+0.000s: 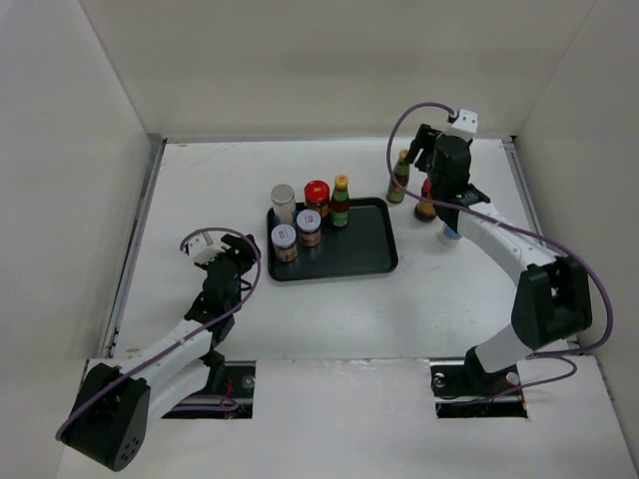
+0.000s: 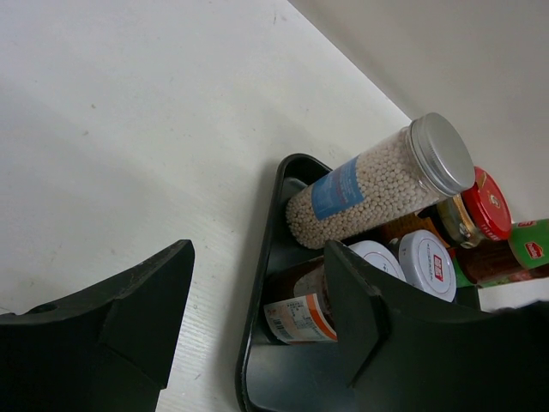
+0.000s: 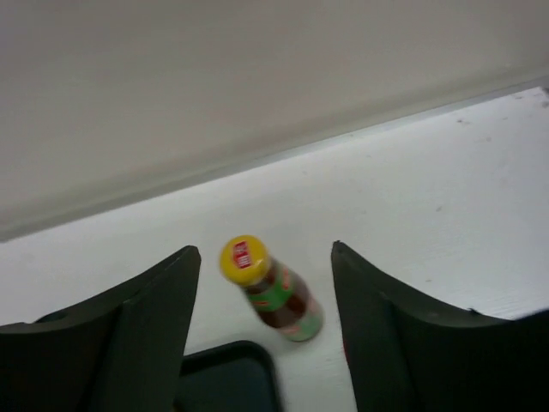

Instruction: Organize the condiment bottles

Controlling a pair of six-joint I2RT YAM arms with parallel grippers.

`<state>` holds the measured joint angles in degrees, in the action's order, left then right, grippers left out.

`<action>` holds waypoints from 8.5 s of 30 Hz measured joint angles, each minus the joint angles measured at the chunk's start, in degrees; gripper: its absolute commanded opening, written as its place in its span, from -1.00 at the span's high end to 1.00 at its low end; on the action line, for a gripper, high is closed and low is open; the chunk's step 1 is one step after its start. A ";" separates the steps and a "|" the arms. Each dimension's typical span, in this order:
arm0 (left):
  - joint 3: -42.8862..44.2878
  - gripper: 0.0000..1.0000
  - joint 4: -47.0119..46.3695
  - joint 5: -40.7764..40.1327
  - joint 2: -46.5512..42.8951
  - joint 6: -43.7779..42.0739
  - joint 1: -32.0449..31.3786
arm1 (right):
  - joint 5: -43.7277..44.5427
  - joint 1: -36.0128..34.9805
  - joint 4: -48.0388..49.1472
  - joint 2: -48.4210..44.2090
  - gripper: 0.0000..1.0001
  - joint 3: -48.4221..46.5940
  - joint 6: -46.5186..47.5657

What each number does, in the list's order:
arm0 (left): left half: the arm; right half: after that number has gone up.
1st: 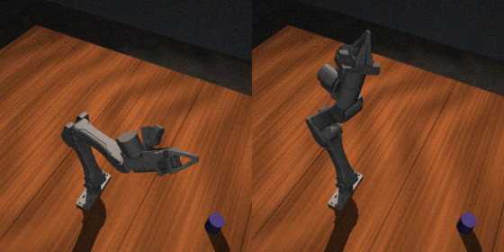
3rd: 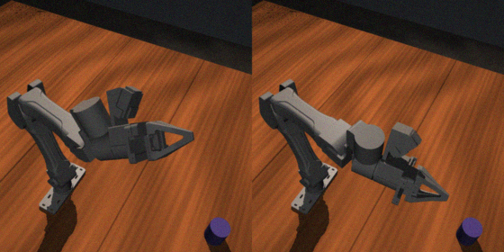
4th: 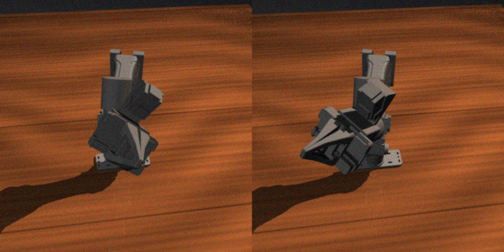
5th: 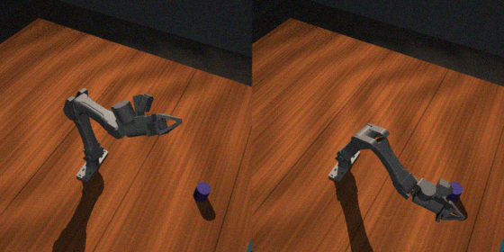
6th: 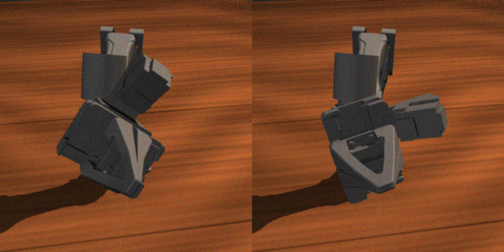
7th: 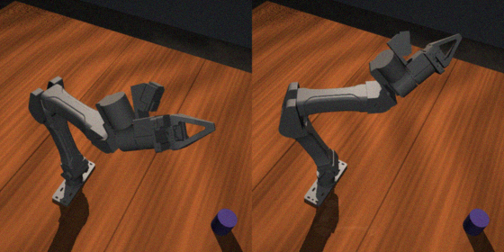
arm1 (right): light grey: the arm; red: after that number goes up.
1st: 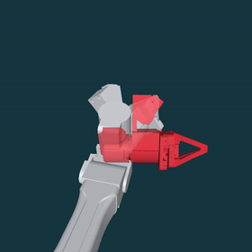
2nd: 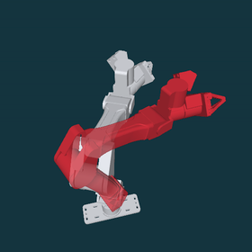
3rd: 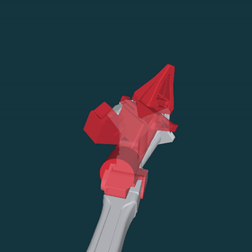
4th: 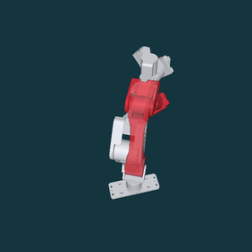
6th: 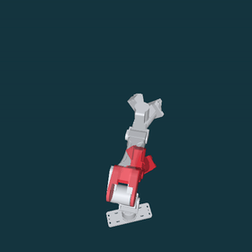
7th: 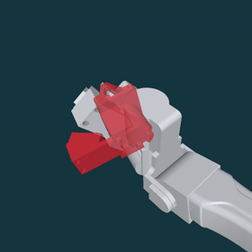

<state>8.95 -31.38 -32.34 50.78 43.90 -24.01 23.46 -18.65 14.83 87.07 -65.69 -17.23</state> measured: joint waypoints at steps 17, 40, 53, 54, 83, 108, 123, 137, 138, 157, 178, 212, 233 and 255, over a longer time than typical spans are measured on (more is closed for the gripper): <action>0.00 -0.22 0.02 0.09 -0.15 -0.02 0.52 | -6.08 0.68 -9.53 14.36 -0.33 -12.20 6.51; 0.00 -0.22 -0.04 1.16 0.00 0.00 0.74 | 2.89 -4.74 -7.87 8.66 0.37 -4.46 11.08; 0.00 -0.22 -0.20 1.57 1.14 0.02 0.72 | 1.14 -10.73 -3.69 3.37 0.36 -1.92 7.65; 0.00 -0.22 -0.24 1.57 1.14 0.02 0.74 | 0.66 -10.97 -3.65 4.07 0.36 -1.86 7.08; 0.00 -0.22 -0.59 1.62 0.96 0.13 0.68 | 3.67 -11.96 5.29 -15.02 0.56 16.39 -0.90; 0.00 -0.22 -1.01 1.99 1.55 1.07 -1.18 | 19.37 3.34 -11.82 -15.87 -0.95 22.38 -6.36; 0.00 -0.22 -1.44 2.01 1.99 1.14 -1.31 | 18.80 3.91 -11.19 -12.96 -0.07 23.56 -6.62; 0.00 -0.22 -1.49 1.99 2.05 1.16 -1.16 | 20.76 -19.96 -16.46 -28.83 0.00 22.99 -3.30; 0.00 -0.22 -1.53 2.01 2.19 1.14 -1.14 | 20.37 -21.62 -16.33 -27.96 -0.01 22.38 -3.30; 0.00 -0.22 -1.92 2.03 1.64 1.14 -0.39 | 12.50 -36.22 0.37 2.25 -0.22 11.69 2.71; 0.00 -0.22 -1.88 2.25 1.18 1.16 0.00 | 7.17 -29.14 5.31 -13.94 0.44 14.19 6.73; 0.00 -0.22 -1.86 2.64 -0.11 1.14 0.37 | 7.15 2.95 -8.04 8.20 -0.90 5.38 -0.92; 0.00 -0.23 -1.86 2.67 -0.74 1.18 0.74 | 6.49 0.17 -14.69 -3.80 -0.07 12.07 -3.08; 0.00 -1.00 -1.81 3.30 2.64 1.42 0.96 | 3.72 -21.88 -3.67 -5.79 -0.13 19.04 -1.75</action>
<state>8.95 -33.19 -29.04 53.43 45.32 -23.05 27.18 -40.53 11.16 81.28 -46.65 -18.98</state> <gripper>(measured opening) 0.962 0.758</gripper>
